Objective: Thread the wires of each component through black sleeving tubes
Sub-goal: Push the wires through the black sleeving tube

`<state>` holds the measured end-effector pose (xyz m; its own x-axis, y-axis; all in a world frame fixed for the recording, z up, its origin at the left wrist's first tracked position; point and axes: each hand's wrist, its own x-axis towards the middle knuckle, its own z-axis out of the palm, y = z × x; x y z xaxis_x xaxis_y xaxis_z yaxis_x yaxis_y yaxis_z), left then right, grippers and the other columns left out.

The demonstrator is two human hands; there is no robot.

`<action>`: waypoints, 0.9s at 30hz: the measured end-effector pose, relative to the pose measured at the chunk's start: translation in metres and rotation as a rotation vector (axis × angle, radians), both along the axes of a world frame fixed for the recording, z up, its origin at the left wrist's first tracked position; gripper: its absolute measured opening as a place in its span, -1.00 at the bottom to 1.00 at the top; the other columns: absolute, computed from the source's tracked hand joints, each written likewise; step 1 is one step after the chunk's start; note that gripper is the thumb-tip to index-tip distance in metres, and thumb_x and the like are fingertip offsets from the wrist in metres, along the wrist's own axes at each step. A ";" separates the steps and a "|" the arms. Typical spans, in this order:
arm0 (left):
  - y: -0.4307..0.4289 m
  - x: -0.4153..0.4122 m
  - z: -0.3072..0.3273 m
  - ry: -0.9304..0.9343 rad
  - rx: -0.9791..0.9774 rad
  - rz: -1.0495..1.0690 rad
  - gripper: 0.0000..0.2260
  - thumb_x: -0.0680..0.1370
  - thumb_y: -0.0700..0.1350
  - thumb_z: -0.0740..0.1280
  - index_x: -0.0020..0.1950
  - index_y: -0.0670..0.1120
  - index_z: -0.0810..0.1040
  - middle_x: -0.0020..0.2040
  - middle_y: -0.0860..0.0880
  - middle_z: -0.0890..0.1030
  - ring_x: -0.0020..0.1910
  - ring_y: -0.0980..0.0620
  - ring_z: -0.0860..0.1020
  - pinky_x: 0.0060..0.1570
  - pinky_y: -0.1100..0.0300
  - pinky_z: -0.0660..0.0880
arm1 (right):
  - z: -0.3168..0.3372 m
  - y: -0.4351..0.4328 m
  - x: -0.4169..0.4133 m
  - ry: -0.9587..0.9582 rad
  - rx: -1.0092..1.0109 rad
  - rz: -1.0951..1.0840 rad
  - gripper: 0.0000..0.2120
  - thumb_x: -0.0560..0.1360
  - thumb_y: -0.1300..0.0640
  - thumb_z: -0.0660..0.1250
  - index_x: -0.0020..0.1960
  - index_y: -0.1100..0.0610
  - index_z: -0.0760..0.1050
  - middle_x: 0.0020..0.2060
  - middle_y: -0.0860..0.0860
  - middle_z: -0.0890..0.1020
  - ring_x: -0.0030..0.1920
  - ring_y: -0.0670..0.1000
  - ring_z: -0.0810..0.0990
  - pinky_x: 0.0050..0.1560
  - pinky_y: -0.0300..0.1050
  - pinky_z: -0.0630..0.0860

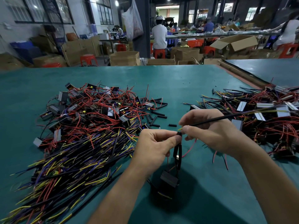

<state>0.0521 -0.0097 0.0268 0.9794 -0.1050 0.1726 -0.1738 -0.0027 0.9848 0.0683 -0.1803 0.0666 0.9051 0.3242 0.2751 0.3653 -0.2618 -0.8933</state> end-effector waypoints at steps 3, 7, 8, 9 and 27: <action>0.000 0.002 -0.003 -0.015 0.024 0.058 -0.89 0.46 -0.23 0.47 -0.20 -0.03 0.71 -0.42 0.02 0.59 -0.48 0.07 0.37 -0.45 0.28 0.35 | -0.001 -0.001 0.001 0.029 0.005 -0.014 -0.87 0.50 0.41 0.34 -0.13 0.21 0.53 -0.33 0.02 0.68 -0.33 -0.01 0.67 -0.27 -0.24 0.58; 0.000 0.004 -0.006 -0.076 0.071 0.103 -0.83 0.46 -0.20 0.48 -0.27 0.05 0.69 -0.45 0.01 0.52 -0.46 0.03 0.33 -0.43 0.24 0.28 | -0.001 -0.001 0.002 -0.028 -0.056 -0.072 -0.87 0.47 0.36 0.40 -0.18 0.17 0.57 -0.36 0.03 0.69 -0.32 0.01 0.69 -0.25 -0.25 0.59; 0.000 0.004 -0.007 -0.095 0.079 0.109 -0.81 0.46 -0.20 0.48 -0.28 0.07 0.69 -0.46 0.04 0.51 -0.47 0.06 0.33 -0.43 0.25 0.27 | 0.000 -0.002 0.001 -0.055 -0.064 -0.084 -0.88 0.46 0.35 0.43 -0.19 0.16 0.59 -0.36 0.03 0.69 -0.32 0.01 0.70 -0.25 -0.26 0.58; 0.000 0.004 -0.007 -0.118 0.086 0.114 -0.79 0.46 -0.21 0.48 -0.28 0.09 0.68 -0.48 0.11 0.52 -0.50 0.12 0.34 -0.44 0.29 0.28 | 0.001 -0.002 0.001 -0.081 -0.066 -0.095 -0.88 0.44 0.35 0.45 -0.20 0.16 0.61 -0.37 0.03 0.69 -0.32 0.01 0.70 -0.26 -0.27 0.58; -0.002 0.004 -0.014 -0.410 0.211 0.231 -0.85 0.50 -0.15 0.40 0.02 -0.07 0.71 -0.18 0.12 0.68 -0.25 0.21 0.60 -0.21 0.17 0.54 | -0.001 0.010 -0.002 -0.120 0.182 -0.117 -0.74 0.41 0.41 0.44 0.01 0.18 0.47 -0.27 0.10 0.70 -0.34 0.02 0.65 -0.21 -0.14 0.62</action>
<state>0.0556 -0.0114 0.0130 0.8375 0.0318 0.5455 -0.5169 -0.2779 0.8097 0.0663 -0.1701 0.0657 0.8909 0.1545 0.4272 0.4483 -0.1470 -0.8817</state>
